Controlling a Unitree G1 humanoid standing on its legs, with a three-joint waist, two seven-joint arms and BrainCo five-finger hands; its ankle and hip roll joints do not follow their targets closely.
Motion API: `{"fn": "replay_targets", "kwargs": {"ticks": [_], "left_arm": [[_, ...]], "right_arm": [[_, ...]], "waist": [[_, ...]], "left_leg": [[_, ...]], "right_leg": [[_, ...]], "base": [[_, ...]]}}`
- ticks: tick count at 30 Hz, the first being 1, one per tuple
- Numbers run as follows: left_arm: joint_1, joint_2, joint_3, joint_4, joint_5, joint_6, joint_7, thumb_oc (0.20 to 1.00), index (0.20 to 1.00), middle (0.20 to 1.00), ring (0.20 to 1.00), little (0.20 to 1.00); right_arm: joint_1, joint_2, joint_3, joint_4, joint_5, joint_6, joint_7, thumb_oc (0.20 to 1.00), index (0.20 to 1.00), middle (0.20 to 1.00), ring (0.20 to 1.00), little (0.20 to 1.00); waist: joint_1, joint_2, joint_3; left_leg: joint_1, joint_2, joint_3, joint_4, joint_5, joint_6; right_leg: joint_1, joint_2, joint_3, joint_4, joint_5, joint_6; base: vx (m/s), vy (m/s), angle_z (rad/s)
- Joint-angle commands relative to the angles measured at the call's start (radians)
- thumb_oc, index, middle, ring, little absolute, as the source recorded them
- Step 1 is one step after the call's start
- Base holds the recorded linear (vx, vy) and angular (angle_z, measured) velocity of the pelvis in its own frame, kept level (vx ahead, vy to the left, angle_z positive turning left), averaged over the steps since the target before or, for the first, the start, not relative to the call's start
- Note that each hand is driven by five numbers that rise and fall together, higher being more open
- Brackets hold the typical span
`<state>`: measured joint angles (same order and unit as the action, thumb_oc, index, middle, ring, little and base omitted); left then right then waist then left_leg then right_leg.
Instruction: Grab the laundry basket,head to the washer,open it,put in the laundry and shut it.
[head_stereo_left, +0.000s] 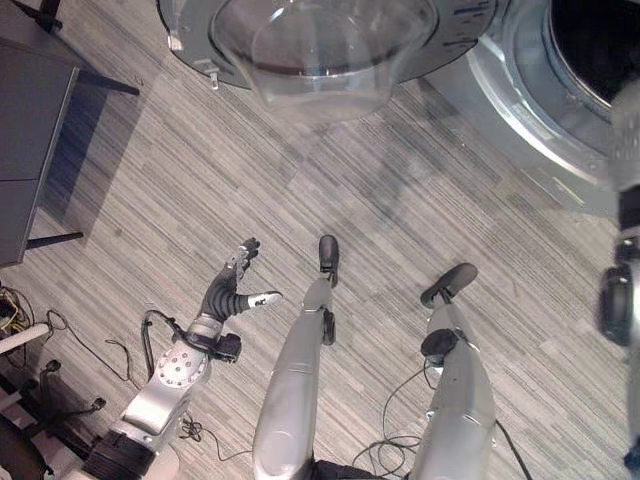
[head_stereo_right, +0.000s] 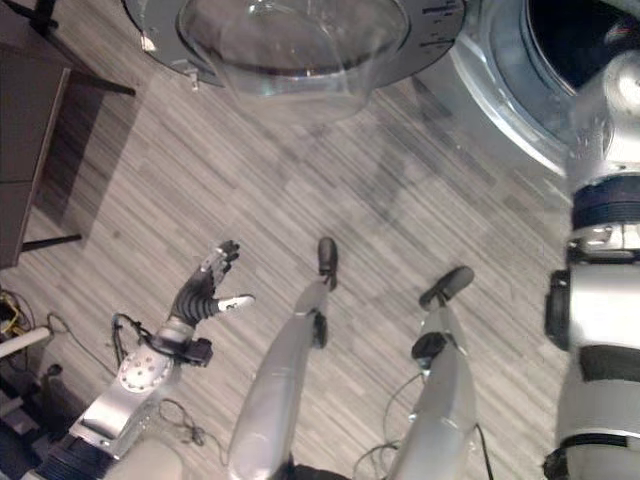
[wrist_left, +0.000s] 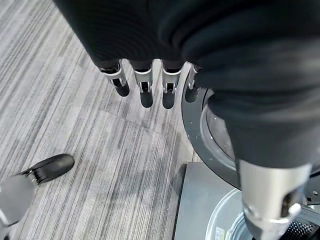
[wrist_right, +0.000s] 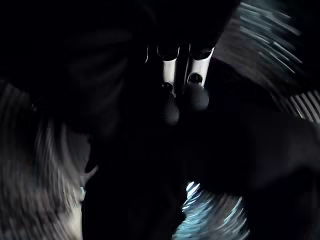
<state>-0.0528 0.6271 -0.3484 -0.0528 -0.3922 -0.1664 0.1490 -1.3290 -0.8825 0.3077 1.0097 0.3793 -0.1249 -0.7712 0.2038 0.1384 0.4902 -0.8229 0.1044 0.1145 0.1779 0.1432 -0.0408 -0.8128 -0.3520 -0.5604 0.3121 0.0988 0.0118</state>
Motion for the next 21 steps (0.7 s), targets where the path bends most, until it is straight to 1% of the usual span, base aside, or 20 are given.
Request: {"fn": "replay_targets", "kwargs": {"ticks": [1,2,3,5,7,9,12,16,21], "left_arm": [[0.044,0.03,-0.051,-0.011,-0.014,-0.042,-0.026,1.0,1.0,1.0,1.0,1.0],[0.042,0.034,-0.041,-0.019,-0.014,-0.037,-0.031,1.0,1.0,1.0,1.0,1.0],[0.053,0.025,-0.023,-0.026,-0.02,-0.028,-0.038,1.0,1.0,1.0,1.0,1.0],[0.074,0.028,-0.015,-0.024,-0.022,-0.022,-0.044,1.0,1.0,1.0,1.0,1.0],[0.093,0.039,-0.005,-0.023,-0.008,-0.012,-0.055,1.0,1.0,1.0,1.0,1.0],[0.107,0.039,0.014,-0.02,0.006,-0.012,-0.061,1.0,1.0,1.0,1.0,1.0],[0.128,0.041,0.023,-0.018,0.012,-0.01,-0.076,1.0,1.0,1.0,1.0,1.0],[0.141,0.046,0.026,-0.022,0.012,-0.013,-0.082,1.0,1.0,1.0,1.0,1.0],[0.155,0.042,0.028,-0.01,0.02,-0.014,-0.09,1.0,1.0,1.0,1.0,1.0]], "right_arm": [[-0.127,-0.054,0.077,0.147,0.028,0.021,0.225,1.0,1.0,1.0,1.0,1.0],[-0.126,-0.031,0.082,0.196,0.075,0.03,0.268,1.0,1.0,1.0,1.0,1.0],[-0.078,0.022,0.049,0.28,0.131,0.039,0.321,1.0,1.0,1.0,1.0,1.0],[-0.024,0.061,-0.028,0.325,0.211,0.02,0.355,1.0,1.0,1.0,1.0,1.0],[0.029,0.091,-0.105,0.365,0.288,0.006,0.378,1.0,1.0,1.0,1.0,1.0],[0.092,0.116,-0.144,0.35,0.312,-0.007,0.398,1.0,1.0,1.0,1.0,1.0],[0.162,0.127,-0.159,0.296,0.302,-0.026,0.416,1.0,1.0,1.0,1.0,1.0],[0.21,0.128,-0.162,0.201,0.263,-0.059,0.401,1.0,1.0,1.0,1.0,1.0],[0.306,0.155,-0.148,0.076,0.207,-0.072,0.416,1.0,1.0,1.0,1.0,1.0]], "waist": [[0.016,-0.001,-0.107],[0.009,-0.003,-0.104],[-0.003,0.003,-0.096],[-0.006,0.002,-0.102],[0.0,0.011,-0.107],[0.003,0.014,-0.112],[0.002,0.008,-0.126],[0.0,0.0,-0.14],[-0.012,-0.017,-0.149]], "left_leg": [[-0.062,0.004,0.015,0.035,-0.083,-0.02],[-0.065,0.005,0.017,0.035,-0.083,-0.02],[-0.072,0.003,0.022,0.034,-0.084,-0.017],[-0.077,0.001,0.024,0.032,-0.084,-0.016],[-0.089,0.0,0.026,0.029,-0.08,-0.015],[-0.087,0.001,0.024,0.024,-0.077,-0.015],[-0.078,0.0,0.026,0.023,-0.081,-0.013],[-0.066,0.001,0.028,0.024,-0.085,-0.011],[-0.047,0.007,0.035,0.03,-0.094,-0.007]], "right_leg": [[-0.051,0.048,0.065,0.053,-0.191,0.055],[-0.056,0.049,0.067,0.05,-0.186,0.054],[-0.064,0.051,0.072,0.047,-0.18,0.052],[-0.068,0.05,0.075,0.042,-0.178,0.051],[-0.075,0.049,0.075,0.037,-0.177,0.052],[-0.07,0.05,0.074,0.033,-0.178,0.049],[-0.059,0.053,0.073,0.028,-0.178,0.047],[-0.043,0.055,0.071,0.018,-0.175,0.047],[-0.025,0.058,0.076,0.015,-0.171,0.046]], "base": [[-0.04,0.002,0.05],[-0.03,0.028,0.01],[-0.02,0.036,0.01],[-0.01,0.032,-0.07],[-0.02,0.04,-0.11],[-0.01,0.035,-0.02],[0.0,0.0,0.0],[0.0,0.0,0.0],[0.0,0.013,-0.01]]}}
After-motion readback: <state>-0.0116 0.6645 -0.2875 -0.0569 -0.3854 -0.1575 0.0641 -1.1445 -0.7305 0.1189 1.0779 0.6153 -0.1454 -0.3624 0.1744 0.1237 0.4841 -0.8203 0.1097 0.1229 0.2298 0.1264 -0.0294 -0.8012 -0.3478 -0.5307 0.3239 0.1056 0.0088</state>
